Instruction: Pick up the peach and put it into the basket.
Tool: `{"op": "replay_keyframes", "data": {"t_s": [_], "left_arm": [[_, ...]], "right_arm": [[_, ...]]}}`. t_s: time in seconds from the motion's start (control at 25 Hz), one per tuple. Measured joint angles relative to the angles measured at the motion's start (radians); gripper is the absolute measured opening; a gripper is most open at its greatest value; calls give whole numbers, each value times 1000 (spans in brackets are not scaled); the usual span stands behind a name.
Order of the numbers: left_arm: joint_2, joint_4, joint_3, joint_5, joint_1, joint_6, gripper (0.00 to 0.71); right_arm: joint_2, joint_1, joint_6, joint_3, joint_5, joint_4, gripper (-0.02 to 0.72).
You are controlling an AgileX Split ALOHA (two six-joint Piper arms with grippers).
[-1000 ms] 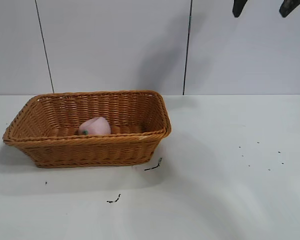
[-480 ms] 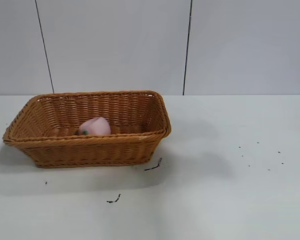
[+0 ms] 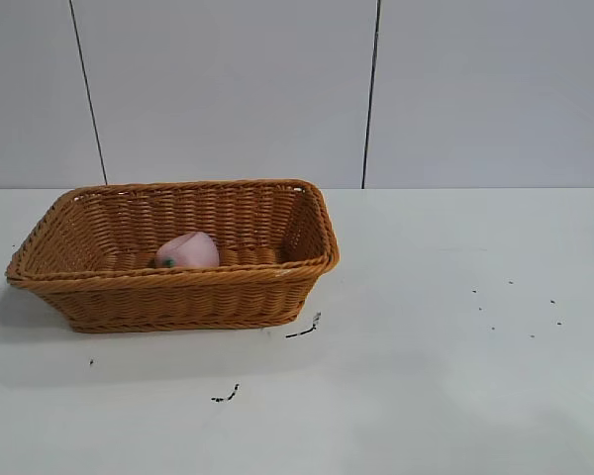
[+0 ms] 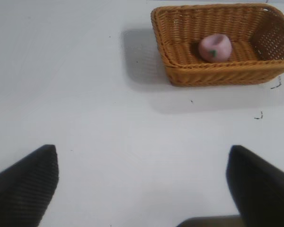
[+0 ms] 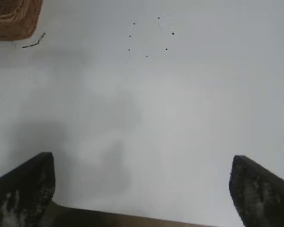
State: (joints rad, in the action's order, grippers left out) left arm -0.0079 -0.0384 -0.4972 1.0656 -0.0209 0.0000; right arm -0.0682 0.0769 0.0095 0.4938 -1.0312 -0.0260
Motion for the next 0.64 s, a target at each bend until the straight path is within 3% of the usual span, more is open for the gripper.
{"op": "replay_keyframes", "data": {"t_s": [0.64], "left_arm": [[0, 0, 0, 0, 0, 0, 693]], "right_arm": [[72, 2, 0, 0, 2, 0, 695]]}}
